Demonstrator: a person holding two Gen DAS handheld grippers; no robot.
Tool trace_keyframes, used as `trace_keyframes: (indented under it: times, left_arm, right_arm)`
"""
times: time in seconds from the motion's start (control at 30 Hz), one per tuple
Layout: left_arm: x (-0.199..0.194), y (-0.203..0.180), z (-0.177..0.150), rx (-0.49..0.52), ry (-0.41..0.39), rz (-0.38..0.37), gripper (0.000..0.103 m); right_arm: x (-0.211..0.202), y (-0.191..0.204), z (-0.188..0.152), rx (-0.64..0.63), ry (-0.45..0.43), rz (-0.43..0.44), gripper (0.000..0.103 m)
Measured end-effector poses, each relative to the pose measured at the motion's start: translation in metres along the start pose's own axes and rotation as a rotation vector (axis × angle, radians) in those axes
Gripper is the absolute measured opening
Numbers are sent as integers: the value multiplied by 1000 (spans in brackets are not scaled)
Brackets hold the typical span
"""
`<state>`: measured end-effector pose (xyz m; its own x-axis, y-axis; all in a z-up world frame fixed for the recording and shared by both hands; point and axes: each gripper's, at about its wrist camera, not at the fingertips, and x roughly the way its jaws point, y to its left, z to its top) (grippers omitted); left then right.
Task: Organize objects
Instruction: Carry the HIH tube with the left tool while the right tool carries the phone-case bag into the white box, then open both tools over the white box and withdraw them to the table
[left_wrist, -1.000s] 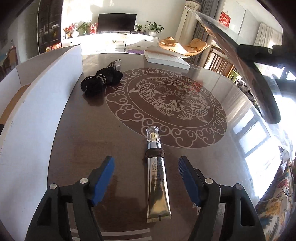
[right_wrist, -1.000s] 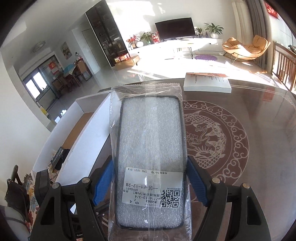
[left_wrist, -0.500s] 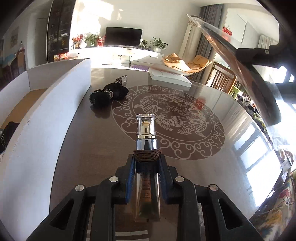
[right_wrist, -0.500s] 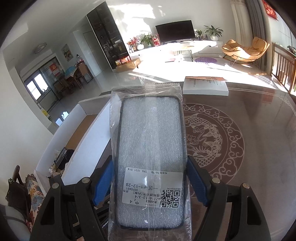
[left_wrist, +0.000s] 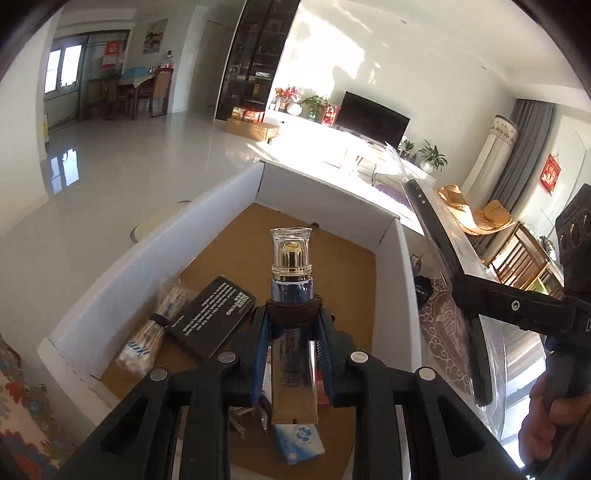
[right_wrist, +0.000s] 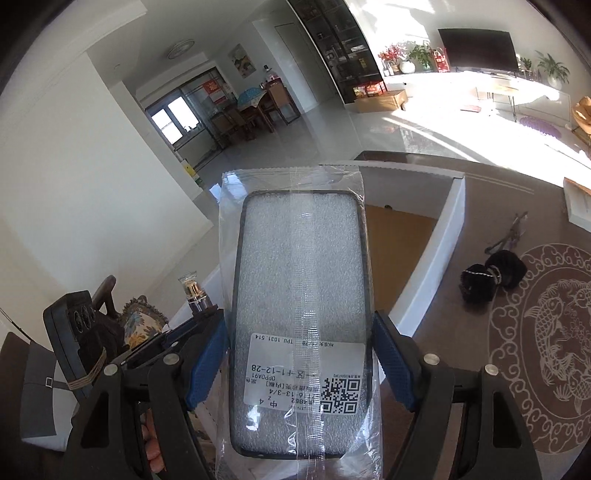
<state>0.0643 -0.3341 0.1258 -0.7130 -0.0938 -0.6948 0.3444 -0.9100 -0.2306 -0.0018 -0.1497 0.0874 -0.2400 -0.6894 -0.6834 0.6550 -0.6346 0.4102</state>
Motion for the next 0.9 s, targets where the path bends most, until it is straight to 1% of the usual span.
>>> trace_keyframes:
  times: [0.03, 0.07, 0.1, 0.13, 0.17, 0.2, 0.23, 0.27, 0.3, 0.33, 0.4, 0.47, 0.5, 0.53, 0.6, 0.67, 0.8, 0.9]
  left_arm:
    - [12, 9, 0, 6, 46, 57, 26]
    - [21, 18, -3, 12, 81, 113, 32]
    - [28, 25, -5, 15, 98, 163, 45]
    - [29, 31, -9, 14, 102, 197, 55]
    - [27, 35, -12, 9, 91, 215, 76]
    - [22, 38, -15, 2, 65, 220, 89]
    - [16, 38, -18, -3, 32, 215, 92]
    - [11, 36, -21, -5, 4, 208, 95]
    - [7, 32, -24, -6, -11, 205, 96]
    - [6, 26, -26, -4, -20, 198, 96]
    - [4, 7, -29, 18, -30, 167, 96]
    - [3, -21, -31, 60, -34, 128, 96]
    - [3, -35, -33, 84, -34, 108, 96]
    - [2, -51, -34, 109, -35, 92, 96]
    - [4, -77, -36, 157, -39, 66, 96]
    - [0, -96, -41, 199, -43, 57, 96]
    - [-4, -124, -49, 252, -44, 33, 96]
    - [-9, -138, -52, 273, -46, 18, 96]
  right_arm:
    - [22, 6, -2, -17, 31, 0, 76]
    - [44, 12, -5, -35, 77, 3, 77]
    - [65, 16, -9, -46, 125, 12, 78]
    - [80, 18, -13, -46, 156, 22, 78]
    - [86, 16, -17, -34, 158, 30, 78]
    - [84, 12, -21, -15, 142, 39, 79]
    - [78, 7, -24, 4, 118, 49, 80]
    - [69, 1, -26, 14, 85, 51, 86]
    - [56, -7, -28, 20, 46, 38, 89]
    - [42, -15, -30, 23, 5, 20, 90]
    - [13, -36, -34, 27, -72, -35, 98]
    - [-12, -59, -43, 35, -132, -121, 103]
    - [-22, -74, -50, 41, -150, -173, 103]
    - [-30, -90, -57, 49, -155, -224, 103]
    - [-47, -128, -70, 79, -138, -326, 103]
    - [-58, -163, -89, 124, -111, -401, 103]
    - [-84, -218, -124, 210, -88, -509, 103]
    - [-96, -242, -143, 241, -75, -565, 103]
